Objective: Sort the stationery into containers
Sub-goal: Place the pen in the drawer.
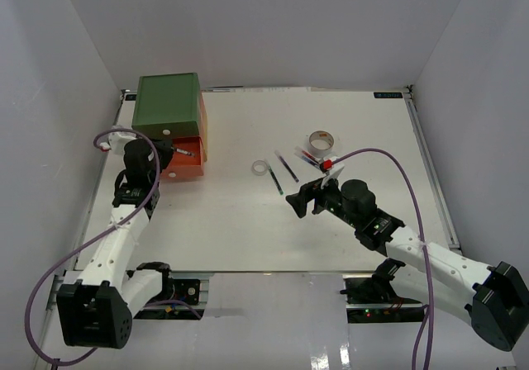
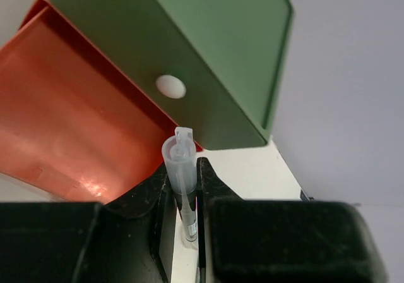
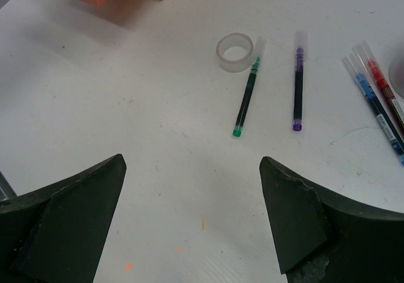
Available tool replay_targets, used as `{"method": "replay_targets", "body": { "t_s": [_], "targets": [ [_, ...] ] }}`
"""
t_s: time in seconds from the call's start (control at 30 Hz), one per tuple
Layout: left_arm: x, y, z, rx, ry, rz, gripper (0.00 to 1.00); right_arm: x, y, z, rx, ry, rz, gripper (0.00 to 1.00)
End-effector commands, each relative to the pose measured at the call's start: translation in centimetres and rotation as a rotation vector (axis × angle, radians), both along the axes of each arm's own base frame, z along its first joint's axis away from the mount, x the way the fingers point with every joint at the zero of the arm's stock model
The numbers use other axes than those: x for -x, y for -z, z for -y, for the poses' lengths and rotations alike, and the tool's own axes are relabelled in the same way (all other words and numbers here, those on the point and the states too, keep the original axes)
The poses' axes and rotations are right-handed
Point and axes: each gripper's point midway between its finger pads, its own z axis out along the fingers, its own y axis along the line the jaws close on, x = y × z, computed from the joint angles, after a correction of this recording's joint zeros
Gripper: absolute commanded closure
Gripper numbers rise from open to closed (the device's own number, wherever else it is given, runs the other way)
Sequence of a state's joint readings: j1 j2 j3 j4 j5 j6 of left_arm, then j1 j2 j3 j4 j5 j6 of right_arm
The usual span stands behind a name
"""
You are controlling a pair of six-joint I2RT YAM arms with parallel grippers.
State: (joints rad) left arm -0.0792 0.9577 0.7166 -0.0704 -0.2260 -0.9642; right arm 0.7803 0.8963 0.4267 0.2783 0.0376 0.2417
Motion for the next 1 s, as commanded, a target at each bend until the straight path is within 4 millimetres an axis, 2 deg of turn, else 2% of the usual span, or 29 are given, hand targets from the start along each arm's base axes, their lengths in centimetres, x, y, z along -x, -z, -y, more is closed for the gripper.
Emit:
{"method": "replay_targets", "body": {
  "t_s": [0.0,0.07,0.23,0.33,0.37,0.47,0.5,0.57,0.6,0.63,0.67,0.83,0.97],
  "targets": [
    [-1.0,0.5,-0.8,0.038,-0.025,-0.004,0.80,-0.3,-0.4,0.4,0.008,0.017,0.036,0.07],
    [-1.7,1.4,-1.1,0.060,-0.032,-0.036,0.76,-0.3,-0.3,0.4,0.012,0.017,0.038,0.08],
    [-2.9,2.1,-1.3,0.080,-0.031,-0.061,0.70,-0.2,-0.1,0.6,0.023,0.018,0.040,0.07],
    [-3.3,3.1,-1.1,0.092,-0.020,-0.097,0.62,-0.3,-0.1,0.7,0.028,0.023,0.043,0.08],
    [-3.5,3.5,-1.0,0.092,-0.016,-0.111,0.56,-0.4,0.0,0.8,0.034,0.026,0.042,0.08],
    [-3.6,4.0,-0.9,0.085,-0.006,-0.139,0.49,-0.6,0.4,0.9,0.058,0.036,0.034,0.08],
    [-3.6,4.2,-0.9,0.082,-0.004,-0.155,0.43,-0.7,0.2,0.8,0.060,0.038,0.035,0.08],
    [-3.6,4.0,-0.9,0.067,0.003,-0.164,0.36,-1.0,0.6,0.8,0.079,0.044,0.024,0.08],
    [-3.5,4.3,-1.1,0.059,-0.001,-0.181,0.29,-1.0,0.7,0.8,0.086,0.047,0.018,0.08],
    [-3.5,4.4,-2.4,0.056,-0.033,-0.188,0.25,-1.2,0.5,0.7,0.091,0.045,0.022,0.08],
    [-3.5,4.2,-2.6,0.036,-0.033,-0.192,0.20,-1.3,0.6,0.7,0.098,0.044,0.019,0.08],
    [-3.3,3.9,-3.6,-0.008,-0.047,-0.201,0.10,-1.7,1.1,0.3,0.132,0.040,0.005,0.08],
    [-3.3,3.1,-4.1,-0.038,-0.042,-0.200,0.06,-2.6,1.6,0.1,0.175,0.055,-0.002,0.08]
  ]
}}
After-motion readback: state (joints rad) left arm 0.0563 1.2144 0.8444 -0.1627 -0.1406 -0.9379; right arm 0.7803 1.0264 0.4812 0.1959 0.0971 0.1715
